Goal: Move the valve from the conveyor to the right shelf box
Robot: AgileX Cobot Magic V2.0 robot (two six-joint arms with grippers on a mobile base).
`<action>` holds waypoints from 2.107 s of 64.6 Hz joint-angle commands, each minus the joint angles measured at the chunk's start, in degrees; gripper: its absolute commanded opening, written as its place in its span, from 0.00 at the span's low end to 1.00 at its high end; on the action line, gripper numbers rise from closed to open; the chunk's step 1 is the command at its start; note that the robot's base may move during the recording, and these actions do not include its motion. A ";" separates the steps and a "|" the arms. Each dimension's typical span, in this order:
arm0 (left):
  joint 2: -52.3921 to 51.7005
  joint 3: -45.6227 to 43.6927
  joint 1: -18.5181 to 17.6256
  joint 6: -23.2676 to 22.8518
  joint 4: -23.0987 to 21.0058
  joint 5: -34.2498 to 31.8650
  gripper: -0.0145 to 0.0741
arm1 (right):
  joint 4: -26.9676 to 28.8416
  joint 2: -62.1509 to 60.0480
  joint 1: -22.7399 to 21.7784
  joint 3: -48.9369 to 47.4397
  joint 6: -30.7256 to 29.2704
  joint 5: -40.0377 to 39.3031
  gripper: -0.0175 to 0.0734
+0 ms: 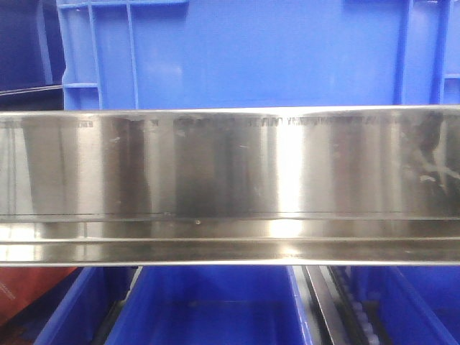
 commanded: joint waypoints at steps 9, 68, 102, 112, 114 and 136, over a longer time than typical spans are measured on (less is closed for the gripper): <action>-0.41 -0.37 -0.20 -0.25 -0.26 -3.33 0.04 | -0.22 -0.51 -0.10 -0.50 -0.24 -4.60 0.02; 42.09 -41.55 -28.02 -0.25 -2.22 -1.26 0.04 | -0.22 32.44 20.03 -42.29 -2.70 4.48 0.02; 59.40 -43.77 -28.55 -0.25 -4.31 2.86 0.04 | -0.22 51.40 21.69 -43.90 -2.70 10.42 0.02; 60.63 -43.77 -28.14 -0.25 -3.06 5.15 0.04 | -0.22 54.22 21.07 -43.90 -2.70 10.65 0.02; 60.74 -43.77 -27.72 -0.25 -3.06 5.52 0.04 | -0.22 54.52 20.92 -43.90 -2.70 10.95 0.02; 60.74 -43.77 -26.49 -0.25 -3.68 8.05 0.52 | -0.22 55.61 19.36 -43.90 -2.70 13.65 0.42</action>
